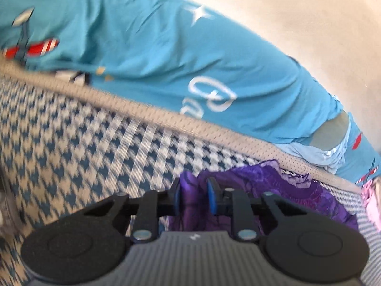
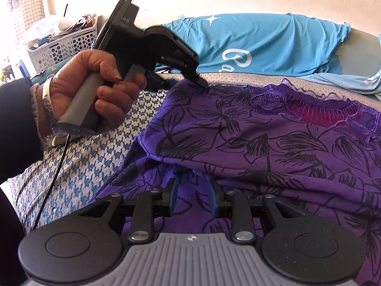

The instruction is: Fold clothes

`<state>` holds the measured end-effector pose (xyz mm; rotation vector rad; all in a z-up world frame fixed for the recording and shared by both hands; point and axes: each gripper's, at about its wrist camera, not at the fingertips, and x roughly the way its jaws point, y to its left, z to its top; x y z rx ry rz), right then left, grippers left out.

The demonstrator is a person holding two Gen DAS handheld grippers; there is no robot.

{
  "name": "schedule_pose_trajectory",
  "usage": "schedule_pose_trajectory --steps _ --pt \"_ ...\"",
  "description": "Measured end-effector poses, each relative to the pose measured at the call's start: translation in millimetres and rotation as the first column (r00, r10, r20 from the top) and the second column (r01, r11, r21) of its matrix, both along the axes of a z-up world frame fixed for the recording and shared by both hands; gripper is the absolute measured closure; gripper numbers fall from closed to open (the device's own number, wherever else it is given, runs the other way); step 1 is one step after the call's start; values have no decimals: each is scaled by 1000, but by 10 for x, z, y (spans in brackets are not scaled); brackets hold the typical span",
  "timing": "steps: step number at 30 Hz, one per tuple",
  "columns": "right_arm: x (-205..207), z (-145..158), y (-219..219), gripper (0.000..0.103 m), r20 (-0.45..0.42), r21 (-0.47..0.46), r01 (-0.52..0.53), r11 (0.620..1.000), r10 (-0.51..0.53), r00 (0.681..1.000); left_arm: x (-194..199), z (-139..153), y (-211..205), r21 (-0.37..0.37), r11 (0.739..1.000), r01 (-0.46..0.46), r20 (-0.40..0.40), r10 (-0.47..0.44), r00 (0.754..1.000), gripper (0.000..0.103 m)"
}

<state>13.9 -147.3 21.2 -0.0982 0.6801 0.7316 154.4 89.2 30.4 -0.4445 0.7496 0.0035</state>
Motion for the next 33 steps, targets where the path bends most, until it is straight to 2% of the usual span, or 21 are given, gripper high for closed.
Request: schedule_pose_trajectory --steps 5,10,14,18,23,24,26,27,28,31,33 --pt "1 -17 70 76 -11 23 -32 999 32 999 84 53 -51 51 998 37 34 -39 999 83" --pt "13 -21 199 76 -2 40 -82 996 82 997 106 -30 19 -1 999 32 5 -32 999 83" --pt "104 -40 278 75 -30 90 -68 994 71 997 84 -88 106 -62 998 25 -21 -26 999 82" --pt "191 -80 304 68 -72 136 -44 990 54 996 44 -137 200 -106 994 14 -47 -19 999 67" --pt "216 -119 307 68 -86 136 -34 990 46 995 8 -243 262 -158 987 11 -78 -24 997 63" --pt "215 -126 303 67 -88 135 -32 990 44 995 8 -263 268 -174 985 12 -80 -27 996 65" --pt "218 -136 302 67 -89 132 -28 991 40 995 6 -284 245 -173 985 9 -73 -22 997 76" --pt "220 -138 301 67 -90 130 -26 991 38 995 5 -294 234 -173 985 8 -69 -20 997 88" --pt "224 -142 299 67 -91 130 -23 991 35 995 4 -305 223 -172 985 6 -65 -18 998 94" --pt "226 -147 282 67 -92 129 -12 992 24 995 -57 -201 159 -118 992 -39 -4 39 999 96" --pt "217 -126 266 67 -82 132 -6 991 17 997 -116 -22 46 -21 998 -55 86 56 995 97"
